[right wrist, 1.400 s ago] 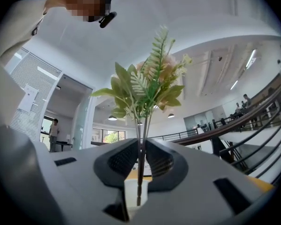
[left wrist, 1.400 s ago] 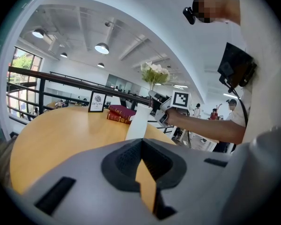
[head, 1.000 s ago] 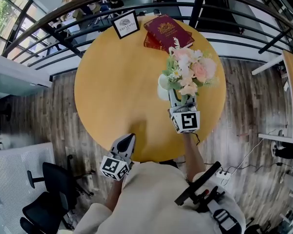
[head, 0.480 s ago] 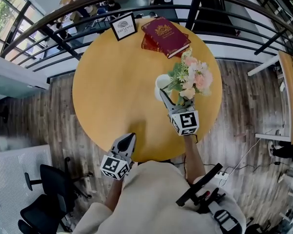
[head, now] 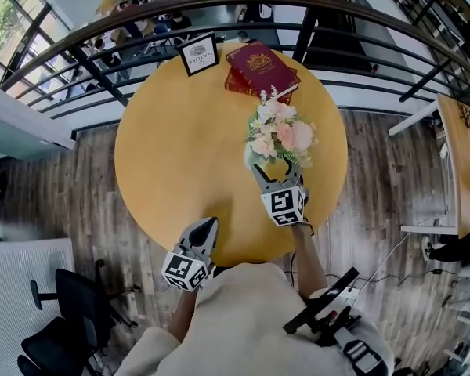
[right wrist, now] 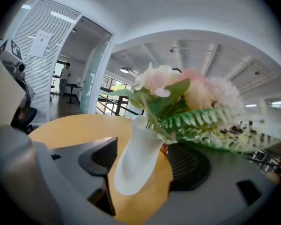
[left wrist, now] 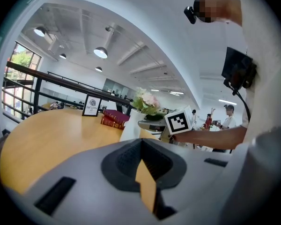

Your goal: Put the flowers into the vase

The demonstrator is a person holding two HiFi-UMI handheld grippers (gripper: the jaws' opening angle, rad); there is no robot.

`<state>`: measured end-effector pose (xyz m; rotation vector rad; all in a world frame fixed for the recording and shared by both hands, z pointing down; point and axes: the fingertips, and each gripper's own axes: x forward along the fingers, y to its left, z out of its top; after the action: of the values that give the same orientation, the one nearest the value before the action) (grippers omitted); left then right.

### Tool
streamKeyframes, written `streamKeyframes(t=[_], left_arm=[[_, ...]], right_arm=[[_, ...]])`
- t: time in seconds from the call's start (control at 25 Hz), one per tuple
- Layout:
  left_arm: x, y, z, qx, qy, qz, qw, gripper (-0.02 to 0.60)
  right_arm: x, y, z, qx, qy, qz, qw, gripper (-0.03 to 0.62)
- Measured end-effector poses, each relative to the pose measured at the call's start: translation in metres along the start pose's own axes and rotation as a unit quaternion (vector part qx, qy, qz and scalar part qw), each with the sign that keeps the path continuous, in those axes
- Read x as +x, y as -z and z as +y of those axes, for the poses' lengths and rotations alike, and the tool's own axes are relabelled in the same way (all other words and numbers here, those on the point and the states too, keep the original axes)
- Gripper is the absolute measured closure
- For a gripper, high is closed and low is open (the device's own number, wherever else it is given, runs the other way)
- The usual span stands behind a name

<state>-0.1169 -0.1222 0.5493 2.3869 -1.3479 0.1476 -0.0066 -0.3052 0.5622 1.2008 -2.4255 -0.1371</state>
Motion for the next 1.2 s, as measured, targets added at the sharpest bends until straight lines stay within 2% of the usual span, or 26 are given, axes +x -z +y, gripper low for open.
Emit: streamKeyframes(t=[0.2, 0.44, 0.48, 0.6, 0.68, 0.72, 0.92, 1.2], left_arm=[[0.001, -0.005, 0.001, 0.005, -0.002, -0.010, 0.9999, 0.575], [-0.002, -0.009, -0.006, 0.013, 0.003, -0.019, 0.9997, 0.575], [-0.002, -0.011, -0.008, 0.015, 0.004, -0.021, 0.9997, 0.575], [0.001, -0.016, -0.013, 0.023, 0.008, -0.026, 0.9994, 0.575], [0.004, -0.020, -0.018, 0.027, 0.010, -0.028, 0.9992, 0.575], [0.006, -0.021, -0.021, 0.030, 0.012, -0.029, 0.9991, 0.575], [0.015, -0.025, -0.038, 0.040, 0.017, -0.036, 0.9984, 0.575], [0.019, -0.022, -0.063, 0.049, 0.018, -0.038, 0.9979, 0.575]], right_arm=[[-0.006, 0.023, 0.013, 0.020, 0.001, 0.028, 0.999, 0.266], [-0.032, 0.055, 0.037, 0.146, -0.028, 0.034, 0.988, 0.271], [-0.038, 0.058, 0.039, 0.161, -0.027, 0.030, 0.986, 0.292], [-0.054, 0.061, 0.038, 0.179, -0.008, 0.025, 0.984, 0.437], [-0.062, 0.060, 0.034, 0.185, 0.005, 0.017, 0.983, 0.564], [-0.066, 0.059, 0.033, 0.190, 0.005, 0.012, 0.982, 0.578], [-0.083, 0.055, 0.034, 0.206, -0.019, -0.006, 0.978, 0.585], [-0.114, 0.051, 0.037, 0.205, -0.032, -0.020, 0.978, 0.586]])
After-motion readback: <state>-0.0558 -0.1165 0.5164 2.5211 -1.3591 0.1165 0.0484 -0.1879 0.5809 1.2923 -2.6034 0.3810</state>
